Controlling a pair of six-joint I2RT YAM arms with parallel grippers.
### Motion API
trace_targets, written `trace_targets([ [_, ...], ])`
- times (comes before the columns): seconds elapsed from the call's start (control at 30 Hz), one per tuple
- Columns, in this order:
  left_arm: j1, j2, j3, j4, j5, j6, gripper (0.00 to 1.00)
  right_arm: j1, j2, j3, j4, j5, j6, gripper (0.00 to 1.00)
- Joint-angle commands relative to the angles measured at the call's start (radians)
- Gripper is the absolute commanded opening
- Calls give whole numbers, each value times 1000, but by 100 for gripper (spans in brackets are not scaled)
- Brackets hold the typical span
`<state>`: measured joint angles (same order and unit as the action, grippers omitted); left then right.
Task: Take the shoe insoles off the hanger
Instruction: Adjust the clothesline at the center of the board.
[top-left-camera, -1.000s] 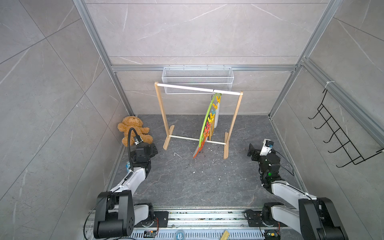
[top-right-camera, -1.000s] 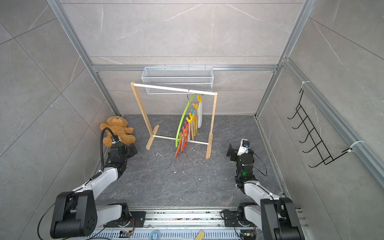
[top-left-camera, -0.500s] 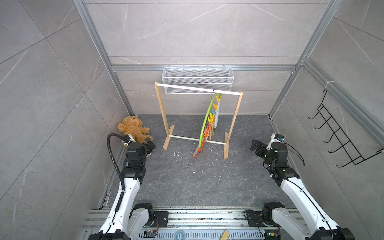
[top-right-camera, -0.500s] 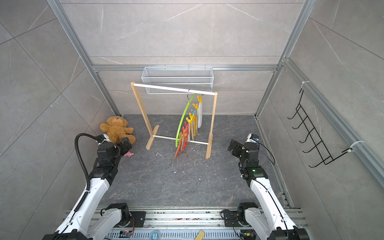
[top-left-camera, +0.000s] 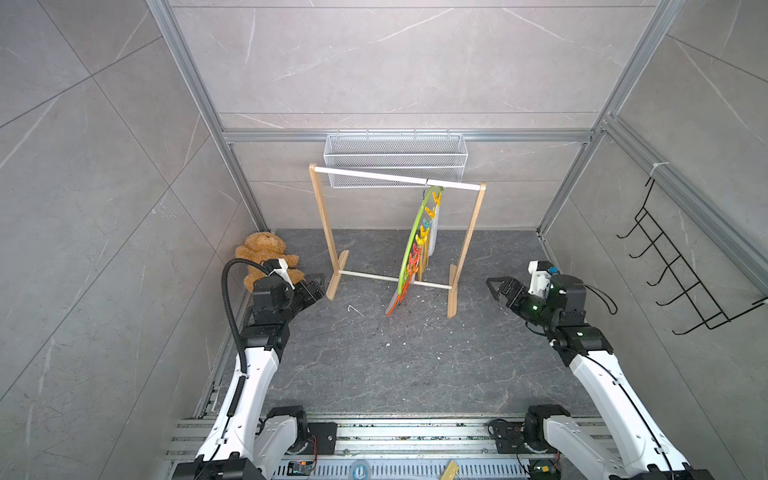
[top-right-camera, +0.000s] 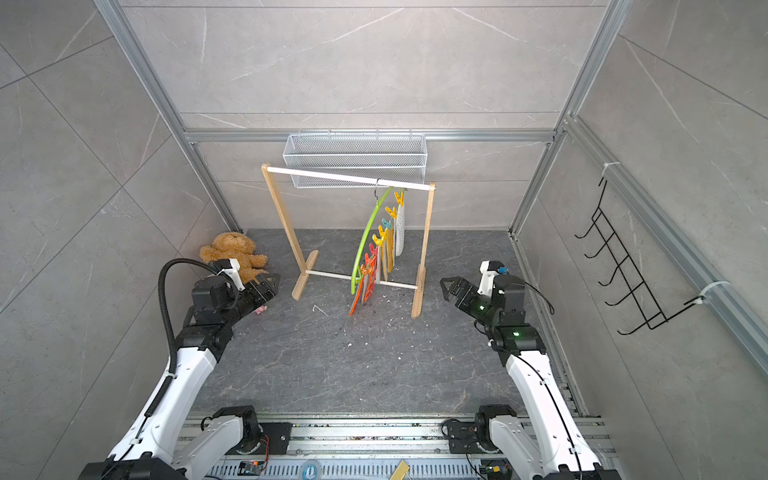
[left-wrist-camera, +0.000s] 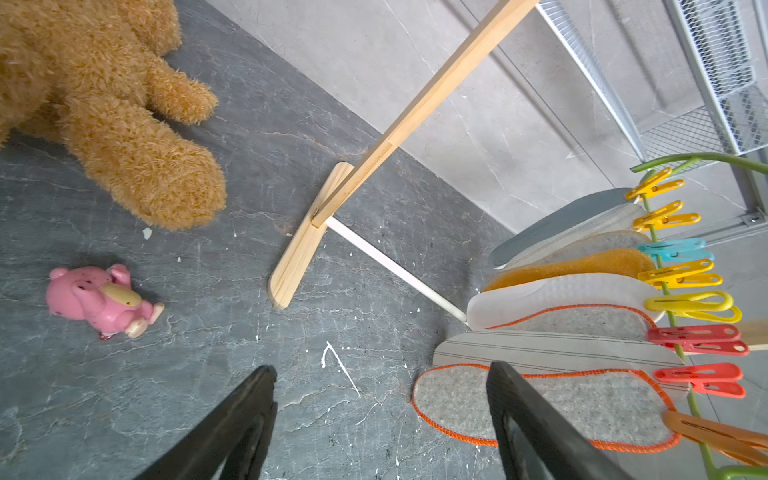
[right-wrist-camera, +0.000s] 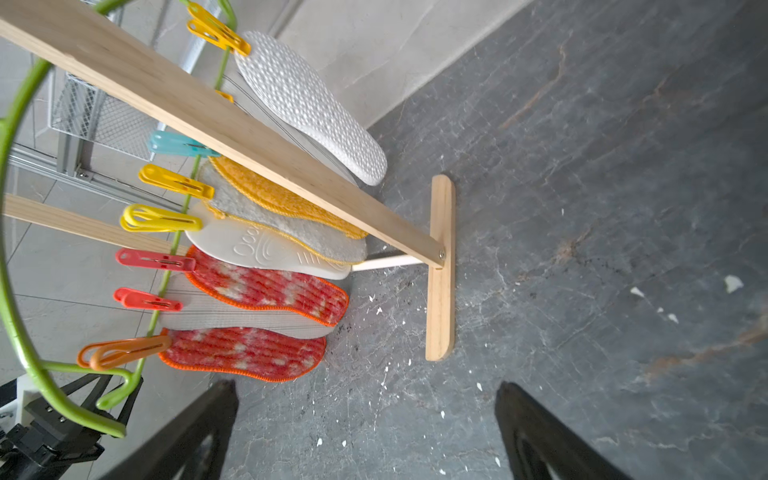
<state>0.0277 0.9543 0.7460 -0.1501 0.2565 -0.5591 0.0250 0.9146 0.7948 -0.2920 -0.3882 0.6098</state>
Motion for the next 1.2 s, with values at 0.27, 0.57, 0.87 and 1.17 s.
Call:
trace_targets([
  [0.27,3,1,60,380,-105,193,94,-3,5,177,-35,62,-67,95],
  [0.57,9,279,342,328,10,237,96,102,98,316,33,33,-98,78],
  [0.87,28,451,414,496,172,208,83,265,140,353,98,206,-218,77],
  [1.17,21,531,401,654,173,240,77,314,219,341,202,325,-270,73],
])
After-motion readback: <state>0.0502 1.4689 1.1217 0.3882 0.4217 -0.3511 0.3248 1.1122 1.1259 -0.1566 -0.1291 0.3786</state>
